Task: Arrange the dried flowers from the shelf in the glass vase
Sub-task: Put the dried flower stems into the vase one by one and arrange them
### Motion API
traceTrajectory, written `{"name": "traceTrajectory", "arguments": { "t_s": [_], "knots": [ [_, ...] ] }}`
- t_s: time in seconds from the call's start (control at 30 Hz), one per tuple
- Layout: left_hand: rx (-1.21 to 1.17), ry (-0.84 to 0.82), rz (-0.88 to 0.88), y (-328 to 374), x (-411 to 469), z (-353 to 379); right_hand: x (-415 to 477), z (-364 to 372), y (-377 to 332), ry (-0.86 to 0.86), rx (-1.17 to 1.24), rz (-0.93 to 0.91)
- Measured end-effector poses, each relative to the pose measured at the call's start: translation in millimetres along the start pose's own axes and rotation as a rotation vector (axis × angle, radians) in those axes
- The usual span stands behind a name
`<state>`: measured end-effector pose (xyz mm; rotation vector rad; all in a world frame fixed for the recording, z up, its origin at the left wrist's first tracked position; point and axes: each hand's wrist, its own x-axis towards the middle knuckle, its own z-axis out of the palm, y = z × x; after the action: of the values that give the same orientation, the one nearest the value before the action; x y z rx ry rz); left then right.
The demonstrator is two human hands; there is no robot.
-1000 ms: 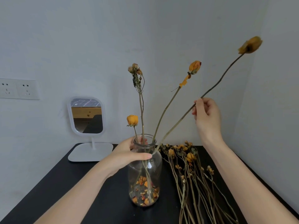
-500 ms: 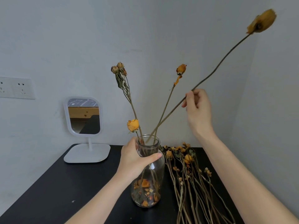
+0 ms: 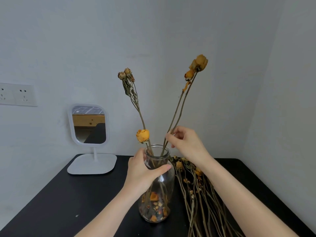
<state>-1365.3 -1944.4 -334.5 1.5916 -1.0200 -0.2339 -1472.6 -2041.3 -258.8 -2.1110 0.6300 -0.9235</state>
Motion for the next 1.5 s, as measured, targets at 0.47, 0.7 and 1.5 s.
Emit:
{"name": "traceTrajectory", "arguments": {
  "t_s": [0.47,0.7,1.5],
  "knots": [
    [0.075,0.115,0.012,2,-1,8,-11,2,-1,-0.06,0.088,0.03],
    [0.09,0.012,-0.053,0,4,7,-8,-8,-4,0.042,0.19,0.026],
    [-0.02,0.31,0.113,-6,-61,0,-10,-8,10,-0.017,0.189,0.144]
  ]
}}
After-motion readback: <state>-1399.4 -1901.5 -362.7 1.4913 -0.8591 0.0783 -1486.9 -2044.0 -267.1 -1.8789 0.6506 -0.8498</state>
